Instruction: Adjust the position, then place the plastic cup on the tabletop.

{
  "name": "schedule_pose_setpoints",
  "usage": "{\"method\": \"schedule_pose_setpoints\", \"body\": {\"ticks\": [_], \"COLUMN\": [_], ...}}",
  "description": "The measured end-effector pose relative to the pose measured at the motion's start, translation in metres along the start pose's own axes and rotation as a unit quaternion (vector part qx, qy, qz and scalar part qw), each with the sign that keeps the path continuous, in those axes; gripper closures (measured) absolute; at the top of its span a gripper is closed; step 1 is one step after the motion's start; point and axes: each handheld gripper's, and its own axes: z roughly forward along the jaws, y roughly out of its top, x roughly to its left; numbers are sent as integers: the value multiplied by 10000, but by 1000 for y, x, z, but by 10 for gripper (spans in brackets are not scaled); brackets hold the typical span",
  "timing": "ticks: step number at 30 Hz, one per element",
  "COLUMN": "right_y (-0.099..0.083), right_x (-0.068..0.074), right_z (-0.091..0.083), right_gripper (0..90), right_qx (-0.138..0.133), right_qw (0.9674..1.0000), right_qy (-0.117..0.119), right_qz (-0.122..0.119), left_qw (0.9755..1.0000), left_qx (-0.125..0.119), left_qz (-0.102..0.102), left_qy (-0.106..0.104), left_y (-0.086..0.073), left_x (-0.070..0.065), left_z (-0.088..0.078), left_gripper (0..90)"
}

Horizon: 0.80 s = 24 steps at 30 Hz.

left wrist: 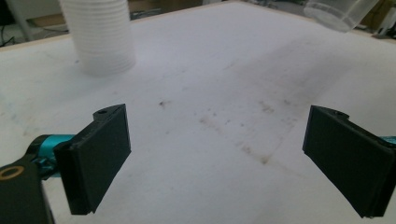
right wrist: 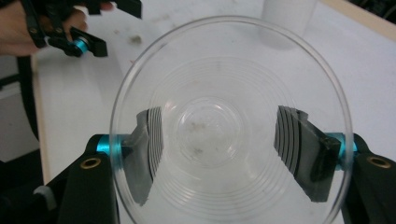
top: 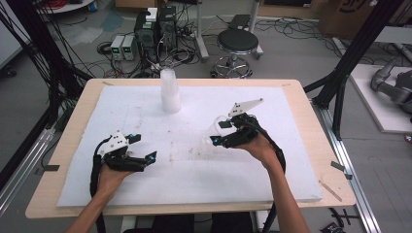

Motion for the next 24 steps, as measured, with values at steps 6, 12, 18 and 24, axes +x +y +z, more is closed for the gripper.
{"method": "schedule_pose_setpoints", "body": {"ticks": [6,12,18,24], "right_y": [7,6,6,6], "right_x": [-4,-4,-2,-4], "right_z": [4,6,5,5], "right_gripper": [335,336,338,338], "right_qx": [450,572,541,540], "right_qw": [9987,9980,9981,9980], "right_qy": [-224,-275,-291,-306], "right_qz": [48,57,40,84], "left_qw": [10000,9999,9998,9997], "left_qx": [0,-131,-168,-201], "left_qz": [-17,8,-75,-125], "left_qy": [11,-42,-20,-29], "left_y": [-3,-7,-10,-11], "left_x": [2,3,4,6], "left_z": [1,3,2,2], "left_gripper": [75,75,75,75]}}
